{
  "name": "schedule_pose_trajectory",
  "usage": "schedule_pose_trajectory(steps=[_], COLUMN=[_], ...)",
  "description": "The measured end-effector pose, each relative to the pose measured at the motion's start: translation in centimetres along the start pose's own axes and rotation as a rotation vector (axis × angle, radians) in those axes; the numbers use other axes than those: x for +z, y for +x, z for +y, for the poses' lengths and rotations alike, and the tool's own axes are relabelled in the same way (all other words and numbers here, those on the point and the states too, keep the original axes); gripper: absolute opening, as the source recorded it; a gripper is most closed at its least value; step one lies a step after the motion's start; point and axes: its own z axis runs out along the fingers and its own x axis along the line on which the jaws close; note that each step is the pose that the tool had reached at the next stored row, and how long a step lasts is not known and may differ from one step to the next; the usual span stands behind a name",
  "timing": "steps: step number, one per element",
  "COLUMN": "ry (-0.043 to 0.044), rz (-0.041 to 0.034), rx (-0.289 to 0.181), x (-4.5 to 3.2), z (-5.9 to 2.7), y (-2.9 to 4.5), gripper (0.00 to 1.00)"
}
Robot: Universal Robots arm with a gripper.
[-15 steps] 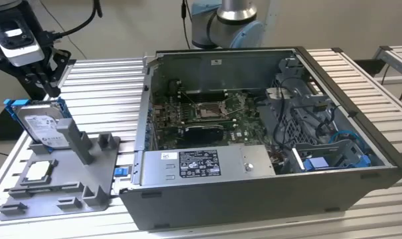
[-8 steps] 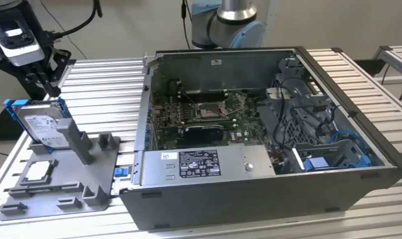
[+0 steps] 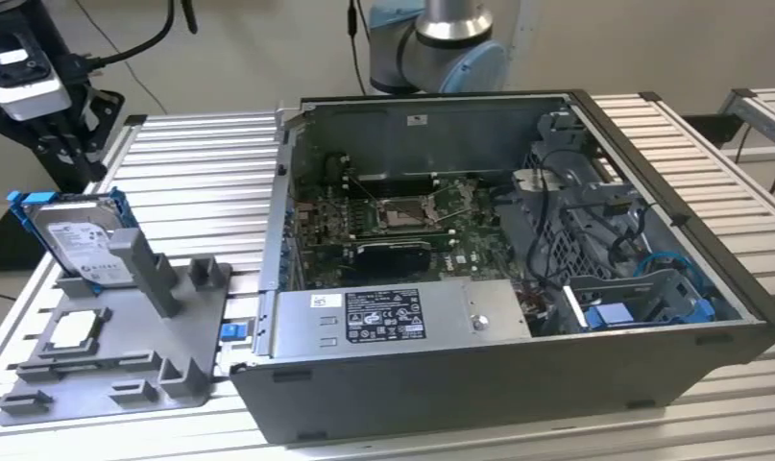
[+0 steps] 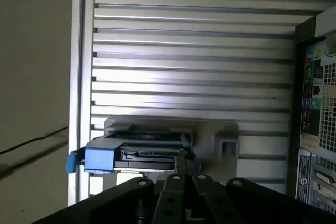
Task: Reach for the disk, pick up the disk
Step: 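Reach for the disk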
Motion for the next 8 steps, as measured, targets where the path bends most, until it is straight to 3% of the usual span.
schedule_pose_trajectory(steps=[8], ry=[-0.0001], rz=[0.0005], rx=[-0.017], x=[0.0], z=[-0.22], y=[2.18], gripper=[0.0])
